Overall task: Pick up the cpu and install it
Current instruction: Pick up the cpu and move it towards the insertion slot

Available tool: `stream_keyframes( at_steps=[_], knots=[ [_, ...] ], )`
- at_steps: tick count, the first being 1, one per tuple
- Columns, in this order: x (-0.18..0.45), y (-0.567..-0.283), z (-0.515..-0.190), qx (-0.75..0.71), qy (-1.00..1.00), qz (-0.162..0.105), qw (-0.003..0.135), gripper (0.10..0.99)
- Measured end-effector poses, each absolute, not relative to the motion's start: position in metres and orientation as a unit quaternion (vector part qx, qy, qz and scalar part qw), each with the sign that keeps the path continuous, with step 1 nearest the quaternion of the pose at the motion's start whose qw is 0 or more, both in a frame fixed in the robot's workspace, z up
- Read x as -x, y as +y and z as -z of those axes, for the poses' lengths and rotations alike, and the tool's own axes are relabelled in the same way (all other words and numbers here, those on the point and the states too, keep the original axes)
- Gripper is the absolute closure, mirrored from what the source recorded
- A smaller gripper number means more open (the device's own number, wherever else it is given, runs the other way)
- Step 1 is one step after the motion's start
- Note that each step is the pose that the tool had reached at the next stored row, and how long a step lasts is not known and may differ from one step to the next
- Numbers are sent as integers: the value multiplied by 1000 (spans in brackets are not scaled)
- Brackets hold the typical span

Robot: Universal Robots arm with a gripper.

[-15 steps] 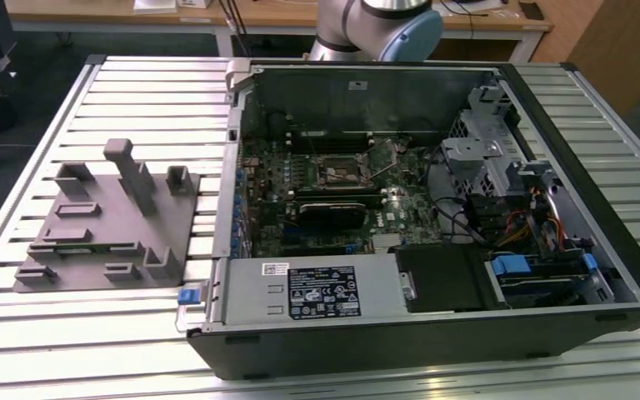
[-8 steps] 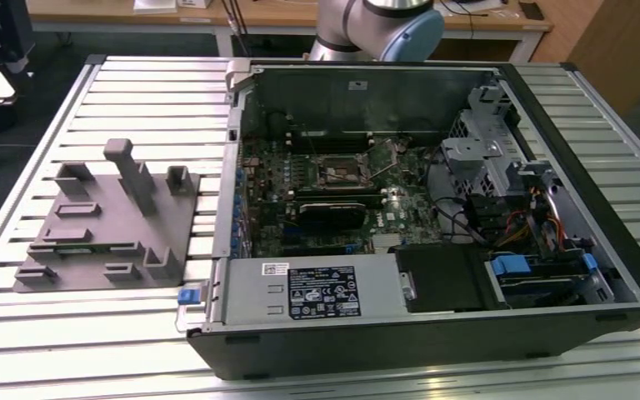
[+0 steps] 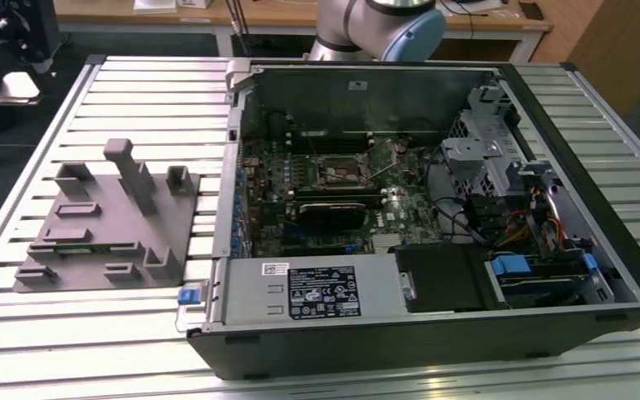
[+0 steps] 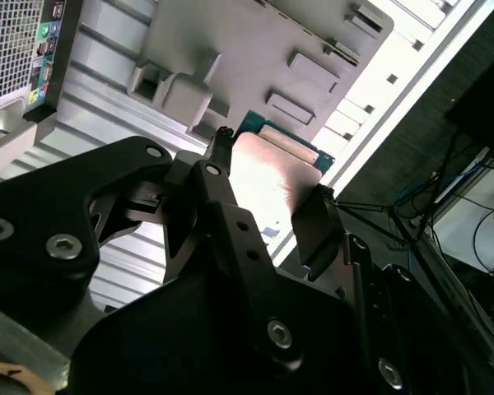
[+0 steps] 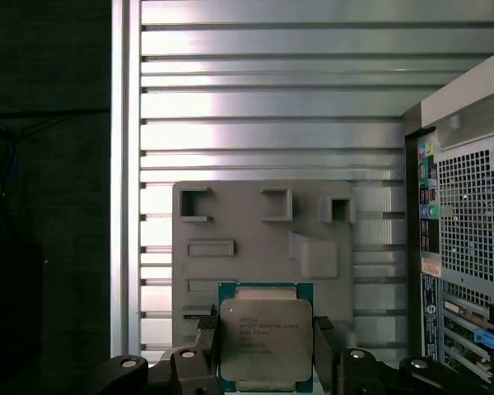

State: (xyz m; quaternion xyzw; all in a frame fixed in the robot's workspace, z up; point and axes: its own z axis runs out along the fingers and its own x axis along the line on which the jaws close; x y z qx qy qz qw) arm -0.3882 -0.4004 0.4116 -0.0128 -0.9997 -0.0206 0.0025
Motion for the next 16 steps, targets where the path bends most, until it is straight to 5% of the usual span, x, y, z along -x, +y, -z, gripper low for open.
stream_keyframes(
  at_steps=[16],
  knots=[
    [348, -400, -411, 13, -1000, 21, 2, 545]
  ],
)
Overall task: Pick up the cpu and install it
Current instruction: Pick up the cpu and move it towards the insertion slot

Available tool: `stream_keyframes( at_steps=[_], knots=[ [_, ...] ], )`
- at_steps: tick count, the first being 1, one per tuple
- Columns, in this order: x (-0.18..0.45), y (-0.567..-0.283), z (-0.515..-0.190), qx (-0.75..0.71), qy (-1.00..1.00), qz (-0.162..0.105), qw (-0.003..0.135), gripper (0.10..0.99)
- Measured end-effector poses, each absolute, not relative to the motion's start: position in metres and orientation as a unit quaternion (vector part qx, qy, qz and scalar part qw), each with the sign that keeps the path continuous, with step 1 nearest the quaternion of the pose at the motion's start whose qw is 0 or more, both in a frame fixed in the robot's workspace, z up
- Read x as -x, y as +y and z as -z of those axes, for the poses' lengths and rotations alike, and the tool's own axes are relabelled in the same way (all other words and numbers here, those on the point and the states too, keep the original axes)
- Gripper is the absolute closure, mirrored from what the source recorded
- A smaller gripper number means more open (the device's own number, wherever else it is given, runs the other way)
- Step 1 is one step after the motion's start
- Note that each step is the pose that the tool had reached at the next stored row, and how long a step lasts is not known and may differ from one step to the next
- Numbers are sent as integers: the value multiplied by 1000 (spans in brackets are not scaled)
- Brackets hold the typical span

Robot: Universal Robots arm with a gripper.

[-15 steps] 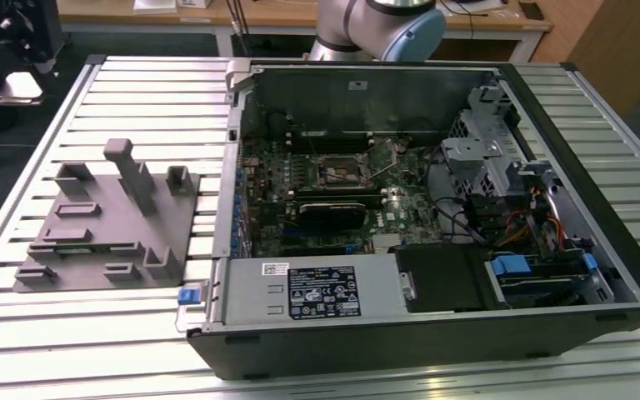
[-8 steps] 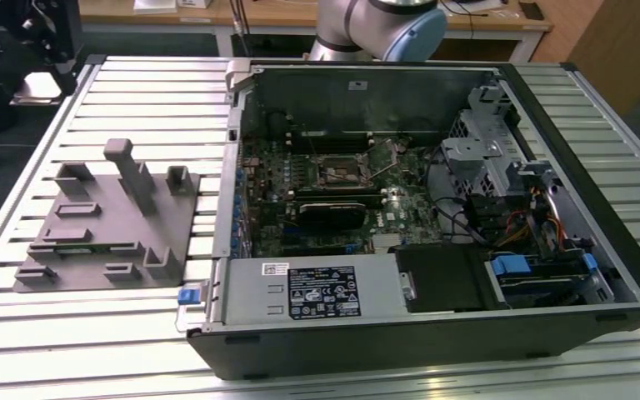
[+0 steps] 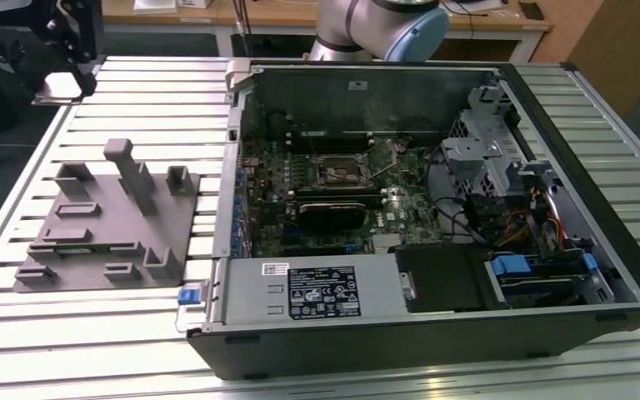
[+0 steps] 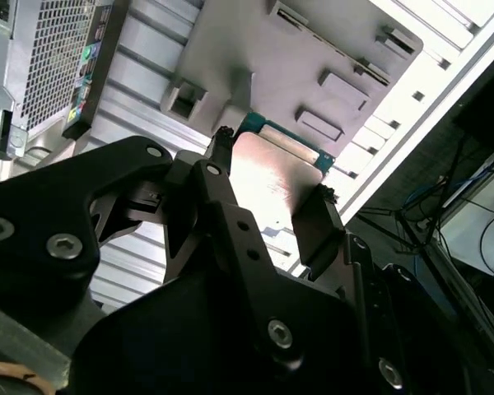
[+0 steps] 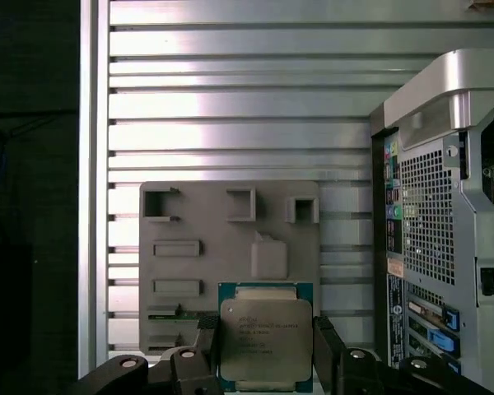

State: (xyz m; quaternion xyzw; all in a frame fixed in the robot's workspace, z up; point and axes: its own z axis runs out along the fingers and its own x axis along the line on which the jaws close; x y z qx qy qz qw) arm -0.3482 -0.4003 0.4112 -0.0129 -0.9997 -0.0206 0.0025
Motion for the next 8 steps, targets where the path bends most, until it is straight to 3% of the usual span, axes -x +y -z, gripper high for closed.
stream_keyframes(
  at_steps=[8],
  knots=[
    [331, -400, -411, 13, -1000, 21, 2, 545]
  ],
)
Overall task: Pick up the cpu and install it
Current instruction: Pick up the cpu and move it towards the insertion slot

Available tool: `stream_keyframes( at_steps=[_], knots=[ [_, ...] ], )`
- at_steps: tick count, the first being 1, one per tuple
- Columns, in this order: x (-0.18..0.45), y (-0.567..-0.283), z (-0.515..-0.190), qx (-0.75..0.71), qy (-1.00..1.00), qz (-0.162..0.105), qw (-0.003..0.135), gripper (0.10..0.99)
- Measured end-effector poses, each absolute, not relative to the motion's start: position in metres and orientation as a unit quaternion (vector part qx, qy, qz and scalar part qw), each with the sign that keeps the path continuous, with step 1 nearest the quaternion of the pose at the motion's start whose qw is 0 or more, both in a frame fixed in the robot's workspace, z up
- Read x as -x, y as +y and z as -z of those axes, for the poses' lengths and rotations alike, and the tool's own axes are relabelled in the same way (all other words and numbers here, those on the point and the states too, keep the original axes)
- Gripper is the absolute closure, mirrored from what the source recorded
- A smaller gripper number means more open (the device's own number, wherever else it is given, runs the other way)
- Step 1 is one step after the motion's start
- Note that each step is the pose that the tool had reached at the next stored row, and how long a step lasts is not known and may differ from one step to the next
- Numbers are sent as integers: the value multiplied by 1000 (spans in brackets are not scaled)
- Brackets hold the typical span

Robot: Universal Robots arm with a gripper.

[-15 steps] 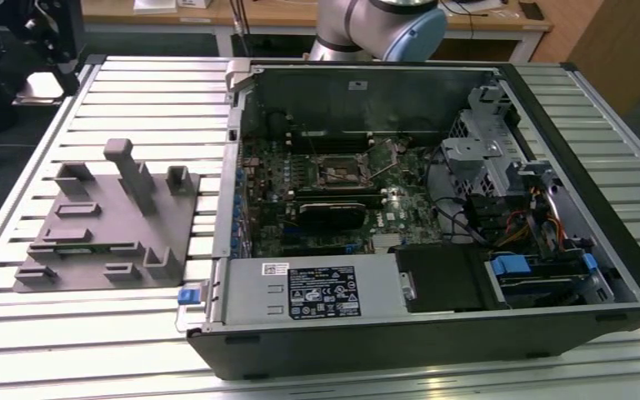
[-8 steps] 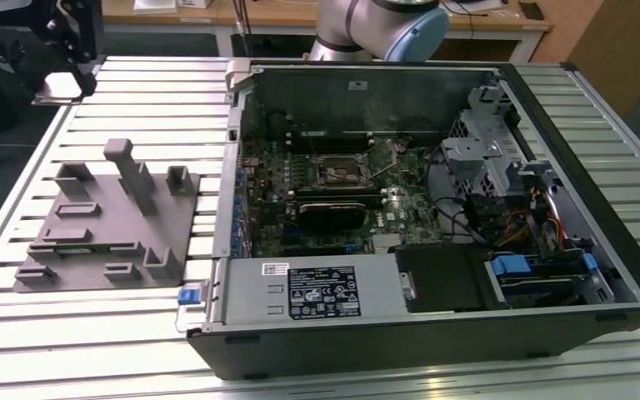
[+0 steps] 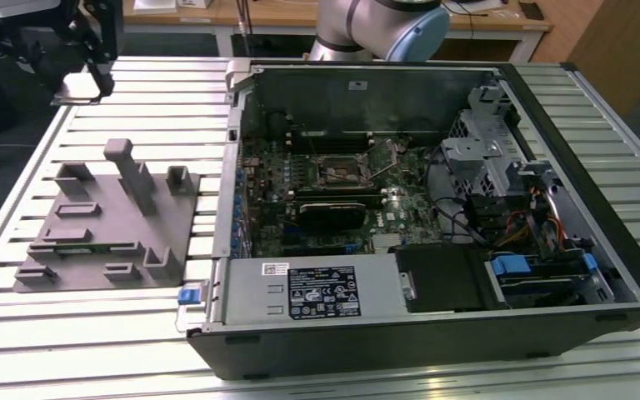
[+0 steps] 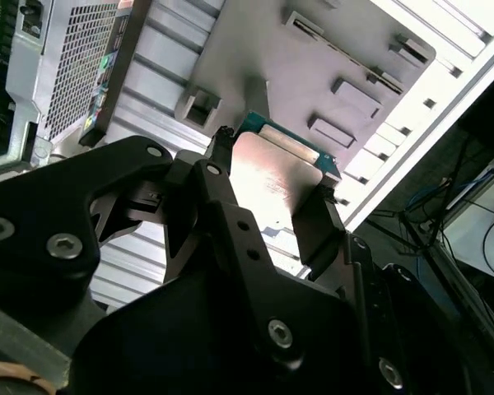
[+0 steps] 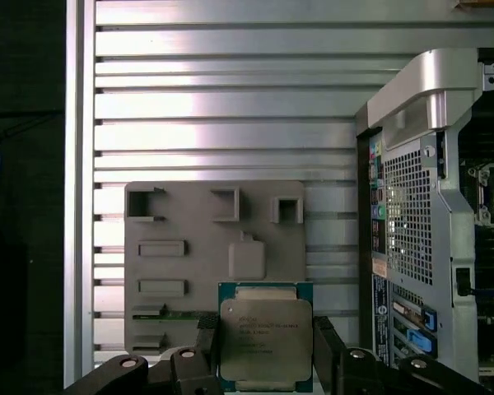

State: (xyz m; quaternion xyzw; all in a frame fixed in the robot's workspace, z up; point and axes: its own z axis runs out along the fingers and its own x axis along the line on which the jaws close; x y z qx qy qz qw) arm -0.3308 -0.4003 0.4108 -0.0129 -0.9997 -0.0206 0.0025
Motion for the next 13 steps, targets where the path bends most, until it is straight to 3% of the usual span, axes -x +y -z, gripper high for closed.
stream_keyframes(
  at_steps=[13],
  knots=[
    [305, -400, -410, 13, -1000, 21, 3, 545]
  ],
)
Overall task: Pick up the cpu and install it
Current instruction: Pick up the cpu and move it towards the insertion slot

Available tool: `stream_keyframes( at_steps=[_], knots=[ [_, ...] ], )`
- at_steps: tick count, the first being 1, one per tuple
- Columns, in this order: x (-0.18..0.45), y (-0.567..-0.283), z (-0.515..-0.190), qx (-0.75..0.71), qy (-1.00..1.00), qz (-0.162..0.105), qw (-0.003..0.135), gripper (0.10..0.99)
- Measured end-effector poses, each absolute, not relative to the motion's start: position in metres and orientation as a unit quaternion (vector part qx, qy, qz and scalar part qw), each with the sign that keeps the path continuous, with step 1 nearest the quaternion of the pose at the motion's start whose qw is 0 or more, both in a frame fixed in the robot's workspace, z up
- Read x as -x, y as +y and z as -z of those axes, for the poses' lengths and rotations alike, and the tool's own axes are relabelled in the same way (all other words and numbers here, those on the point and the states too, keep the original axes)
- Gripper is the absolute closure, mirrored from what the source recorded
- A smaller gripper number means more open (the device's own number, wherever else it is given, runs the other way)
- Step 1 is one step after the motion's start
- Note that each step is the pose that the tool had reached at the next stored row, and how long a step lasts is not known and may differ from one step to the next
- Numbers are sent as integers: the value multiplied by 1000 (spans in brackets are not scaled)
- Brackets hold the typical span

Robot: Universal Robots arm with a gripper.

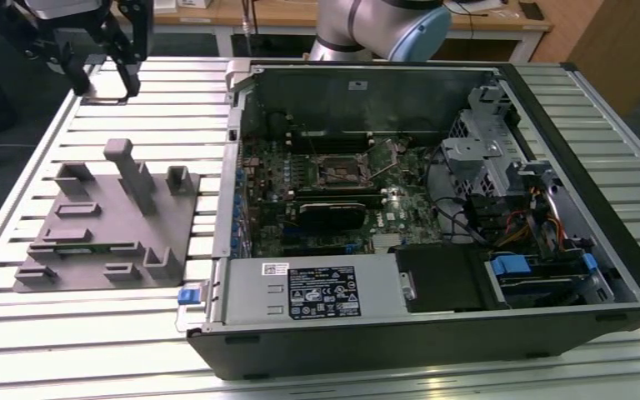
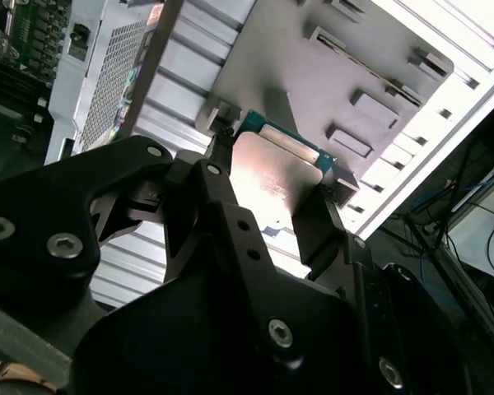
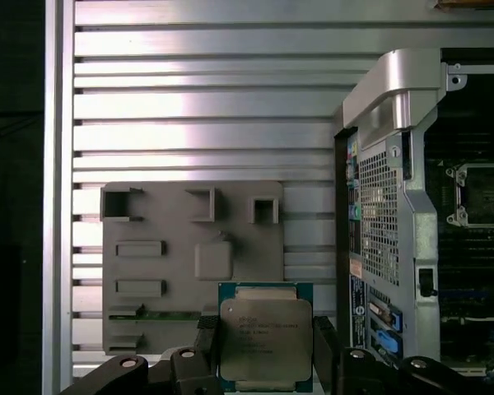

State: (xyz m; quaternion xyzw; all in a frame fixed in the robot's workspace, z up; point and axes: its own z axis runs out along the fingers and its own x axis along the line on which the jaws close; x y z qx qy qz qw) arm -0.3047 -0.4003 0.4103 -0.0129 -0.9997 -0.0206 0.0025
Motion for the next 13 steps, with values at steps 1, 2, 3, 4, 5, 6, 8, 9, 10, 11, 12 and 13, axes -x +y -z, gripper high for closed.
stream_keyframes(
  at_steps=[1, 2, 3, 4, 5, 6, 8, 9, 10, 11, 12, 13],
  knots=[
    [303, -400, -410, 13, -1000, 21, 2, 545],
    [301, -400, -410, 13, -1000, 21, 3, 545],
    [299, -400, -410, 13, -1000, 21, 3, 545],
    [297, -400, -410, 13, -1000, 21, 3, 545],
    [294, -400, -410, 13, -1000, 21, 3, 545],
    [292, -400, -410, 13, -1000, 21, 3, 545],
    [288, -400, -410, 13, -1000, 21, 2, 545],
    [286, -400, -410, 13, -1000, 21, 2, 545],
    [283, -400, -410, 13, -1000, 21, 3, 545],
    [282, -400, -410, 13, -1000, 21, 3, 545],
    [280, -400, -410, 13, -1000, 21, 3, 545],
    [278, -400, -410, 13, -1000, 21, 3, 545]
  ],
)
